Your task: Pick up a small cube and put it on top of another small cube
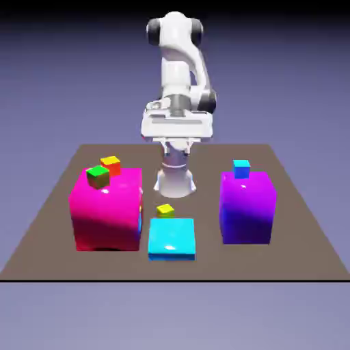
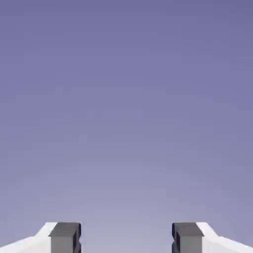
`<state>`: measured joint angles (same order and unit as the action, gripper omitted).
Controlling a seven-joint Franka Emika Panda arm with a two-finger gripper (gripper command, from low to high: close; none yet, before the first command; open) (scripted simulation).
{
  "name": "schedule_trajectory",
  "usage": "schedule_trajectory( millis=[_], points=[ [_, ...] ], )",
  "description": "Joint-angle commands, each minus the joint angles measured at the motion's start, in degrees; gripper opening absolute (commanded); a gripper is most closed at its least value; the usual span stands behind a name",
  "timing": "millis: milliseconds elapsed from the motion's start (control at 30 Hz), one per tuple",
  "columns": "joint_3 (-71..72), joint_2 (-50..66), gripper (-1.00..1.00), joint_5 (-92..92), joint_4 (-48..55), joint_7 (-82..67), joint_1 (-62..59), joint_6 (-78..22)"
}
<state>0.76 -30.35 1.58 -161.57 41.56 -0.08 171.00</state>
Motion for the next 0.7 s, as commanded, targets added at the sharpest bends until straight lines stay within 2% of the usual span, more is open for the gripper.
schedule_trajectory(
  millis=[0,400,667],
  points=[
    [0.6,1.9,0.0,1.3,-0.5,-0.7,-0.6,-2.5],
    [8.2,24.9,0.0,17.1,-6.2,-9.7,-8.3,-32.4],
    [-0.4,41.0,0.0,33.6,-5.9,1.2,-6.5,-20.0]
  ],
)
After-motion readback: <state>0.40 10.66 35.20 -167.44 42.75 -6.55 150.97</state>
